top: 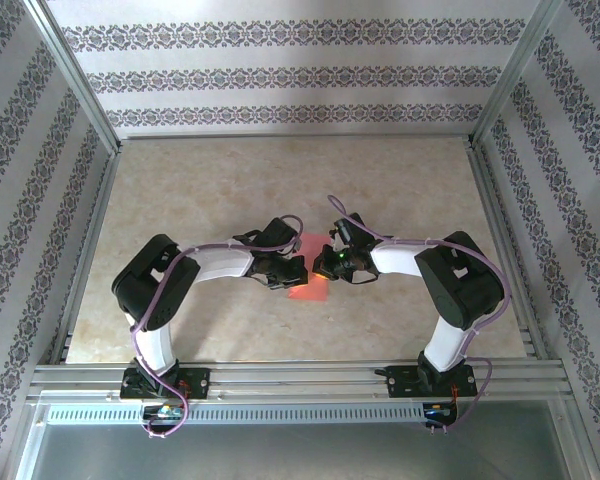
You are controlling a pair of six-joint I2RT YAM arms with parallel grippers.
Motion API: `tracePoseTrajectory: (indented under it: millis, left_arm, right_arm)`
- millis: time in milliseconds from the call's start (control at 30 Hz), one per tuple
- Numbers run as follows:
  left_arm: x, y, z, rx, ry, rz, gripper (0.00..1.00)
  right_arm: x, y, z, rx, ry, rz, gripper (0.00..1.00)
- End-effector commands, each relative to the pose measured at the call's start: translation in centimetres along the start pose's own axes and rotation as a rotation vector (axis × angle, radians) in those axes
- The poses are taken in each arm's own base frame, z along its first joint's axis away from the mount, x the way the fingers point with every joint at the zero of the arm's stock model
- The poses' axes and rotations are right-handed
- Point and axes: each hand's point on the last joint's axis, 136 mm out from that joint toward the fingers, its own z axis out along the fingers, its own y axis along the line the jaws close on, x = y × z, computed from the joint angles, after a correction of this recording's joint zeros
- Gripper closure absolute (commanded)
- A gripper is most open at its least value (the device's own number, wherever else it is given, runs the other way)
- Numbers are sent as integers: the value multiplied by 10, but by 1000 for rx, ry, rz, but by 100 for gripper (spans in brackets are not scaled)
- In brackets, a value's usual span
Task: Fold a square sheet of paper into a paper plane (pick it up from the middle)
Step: Fold the triangle a second time at the center of the table.
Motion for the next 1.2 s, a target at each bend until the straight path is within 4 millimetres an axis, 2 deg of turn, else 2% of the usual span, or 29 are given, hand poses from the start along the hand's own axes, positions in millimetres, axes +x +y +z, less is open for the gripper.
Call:
tracePoseTrajectory:
  millis: [0,300,600,800,867,967,1067,1167]
  left_arm:
    - [4,8,3,-64,19,-10,93]
    - [35,42,2,-162,117,1,94]
    - [69,77,-17,-246,186,21,94]
    - [85,81,-32,-238,209,57,94]
    - [84,80,-41,-256,203,91,95]
    - [71,74,-53,-276,159,129,94]
    - [50,50,-58,-218,84,144,95]
    - [27,21,-54,-118,8,131,94]
  right_arm:
    - [19,-61,11,207,41,92,96]
    - [22,-69,9,237,52,97,96]
    - [23,-75,8,253,58,98,96]
    - [22,-77,7,256,58,101,96]
    - [22,-77,6,258,57,99,96]
    - [21,-77,6,257,56,99,96]
    - [20,-77,5,256,54,98,96]
    - [20,-76,5,253,53,98,96]
